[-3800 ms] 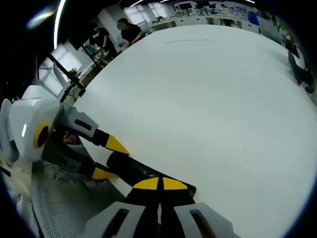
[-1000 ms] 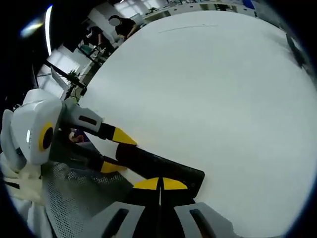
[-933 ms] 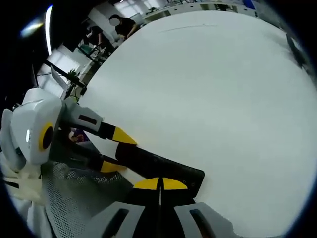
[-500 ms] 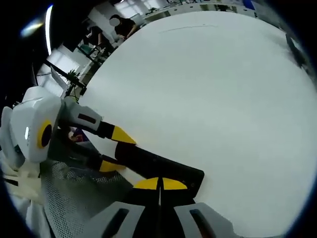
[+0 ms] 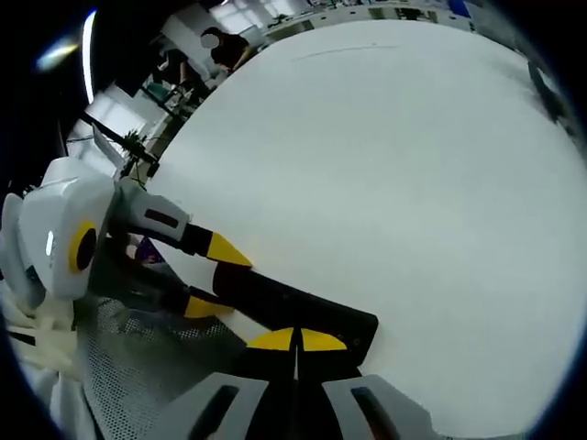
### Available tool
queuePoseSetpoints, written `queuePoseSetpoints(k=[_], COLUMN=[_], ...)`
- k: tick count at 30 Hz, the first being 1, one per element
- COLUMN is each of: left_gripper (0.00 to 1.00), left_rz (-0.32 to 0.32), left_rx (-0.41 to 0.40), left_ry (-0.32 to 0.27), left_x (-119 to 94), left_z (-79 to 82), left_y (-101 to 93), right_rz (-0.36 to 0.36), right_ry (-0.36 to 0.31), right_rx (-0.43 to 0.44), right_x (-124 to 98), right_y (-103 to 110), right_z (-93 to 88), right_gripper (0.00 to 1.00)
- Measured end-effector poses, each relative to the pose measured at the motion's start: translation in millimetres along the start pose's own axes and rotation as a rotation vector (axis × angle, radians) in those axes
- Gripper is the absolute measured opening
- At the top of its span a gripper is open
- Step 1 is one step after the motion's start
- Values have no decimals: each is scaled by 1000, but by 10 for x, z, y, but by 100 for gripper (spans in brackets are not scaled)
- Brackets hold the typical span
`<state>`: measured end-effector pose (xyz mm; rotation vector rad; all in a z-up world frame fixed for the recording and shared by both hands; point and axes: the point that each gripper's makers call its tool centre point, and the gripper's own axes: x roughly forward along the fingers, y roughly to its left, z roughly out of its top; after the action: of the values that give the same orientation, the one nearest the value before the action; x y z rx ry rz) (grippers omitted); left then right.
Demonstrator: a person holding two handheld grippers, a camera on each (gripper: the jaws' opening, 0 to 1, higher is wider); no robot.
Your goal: Press the specified remote control buttons in sequence, fully releasing each button before pressing the next.
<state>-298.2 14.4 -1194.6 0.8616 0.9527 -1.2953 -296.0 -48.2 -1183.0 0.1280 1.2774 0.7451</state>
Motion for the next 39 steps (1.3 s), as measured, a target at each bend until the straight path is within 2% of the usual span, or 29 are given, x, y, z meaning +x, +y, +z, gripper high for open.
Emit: queuePoseSetpoints(k=[3,6,8,11,14,25,27,39], left_gripper=[23,23,23,23,23,23,23,23], left_rz=[5,9,9,12,13,9,7,3], left_rx=[-5,-3,-2,-3,-4,0,-2,-1], left_ry=[0,4,4,4,1,3,1,-4], left_x=[-1,0,0,-1,-1,1,1,5], left_z=[-2,-3,-3,-3,-2,2,2,1], left_y=[-6,-10,-8,-9,-5,-1,1,1], right_rz=[2,-18,-20,23,18,-11,-38,-51], right_ry=[3,13,-6,-50,-58,-37,-27,-31], right_rx=[5,-32,-53,-7,19,-9,-30,-42], right_x=[1,-1,-20,-43,-59,-15,3,11], right_y=[16,31,41,69,24,-1,-45,-35], right_z=[-1,-2,30,104,120,103,94,94], right_gripper=[0,0,0,0,0,0,0,0])
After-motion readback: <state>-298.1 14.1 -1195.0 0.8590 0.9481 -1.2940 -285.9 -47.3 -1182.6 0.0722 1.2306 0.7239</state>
